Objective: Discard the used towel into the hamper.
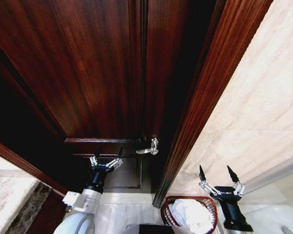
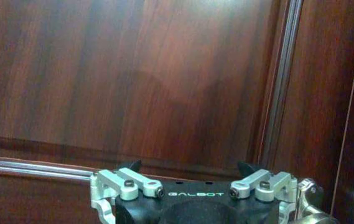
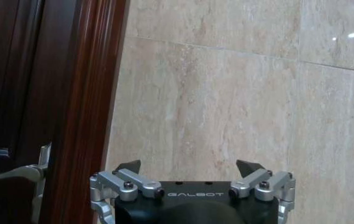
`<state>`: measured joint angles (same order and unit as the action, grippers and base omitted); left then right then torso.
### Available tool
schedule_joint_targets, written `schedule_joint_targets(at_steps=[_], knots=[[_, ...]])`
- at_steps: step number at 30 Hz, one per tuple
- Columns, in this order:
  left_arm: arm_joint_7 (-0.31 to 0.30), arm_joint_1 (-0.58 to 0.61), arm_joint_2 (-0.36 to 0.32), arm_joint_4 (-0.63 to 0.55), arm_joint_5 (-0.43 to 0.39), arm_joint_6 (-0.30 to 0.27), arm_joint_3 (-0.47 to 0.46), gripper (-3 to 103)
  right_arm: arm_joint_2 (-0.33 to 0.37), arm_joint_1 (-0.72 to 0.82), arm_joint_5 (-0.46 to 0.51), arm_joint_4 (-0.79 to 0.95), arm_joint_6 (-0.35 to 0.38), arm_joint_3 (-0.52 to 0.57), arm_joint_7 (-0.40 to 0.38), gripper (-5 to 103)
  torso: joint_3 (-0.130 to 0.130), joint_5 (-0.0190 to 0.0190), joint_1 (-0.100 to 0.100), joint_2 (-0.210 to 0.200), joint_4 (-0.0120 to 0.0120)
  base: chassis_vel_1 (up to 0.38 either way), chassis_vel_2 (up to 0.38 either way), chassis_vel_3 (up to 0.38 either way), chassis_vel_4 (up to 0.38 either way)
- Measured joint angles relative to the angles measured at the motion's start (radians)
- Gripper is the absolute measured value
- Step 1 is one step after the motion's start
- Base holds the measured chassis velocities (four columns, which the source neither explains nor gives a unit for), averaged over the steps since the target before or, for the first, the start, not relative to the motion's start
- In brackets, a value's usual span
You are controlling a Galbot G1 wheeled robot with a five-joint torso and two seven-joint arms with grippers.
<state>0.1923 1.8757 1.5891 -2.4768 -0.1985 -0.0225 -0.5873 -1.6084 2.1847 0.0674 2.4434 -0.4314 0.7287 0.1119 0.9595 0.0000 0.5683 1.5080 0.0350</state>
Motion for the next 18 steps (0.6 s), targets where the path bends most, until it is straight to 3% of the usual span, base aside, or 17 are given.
schedule_joint_targets(at_steps=[18], knots=[[0.0,0.0,0.0,0.0,0.0,0.0,0.0,100,0.0,-0.002,0.0,-0.006,0.0,0.001,0.001,100,0.0,-0.0001,0.001,0.0,0.0,0.007,-0.007,-0.006,0.006]])
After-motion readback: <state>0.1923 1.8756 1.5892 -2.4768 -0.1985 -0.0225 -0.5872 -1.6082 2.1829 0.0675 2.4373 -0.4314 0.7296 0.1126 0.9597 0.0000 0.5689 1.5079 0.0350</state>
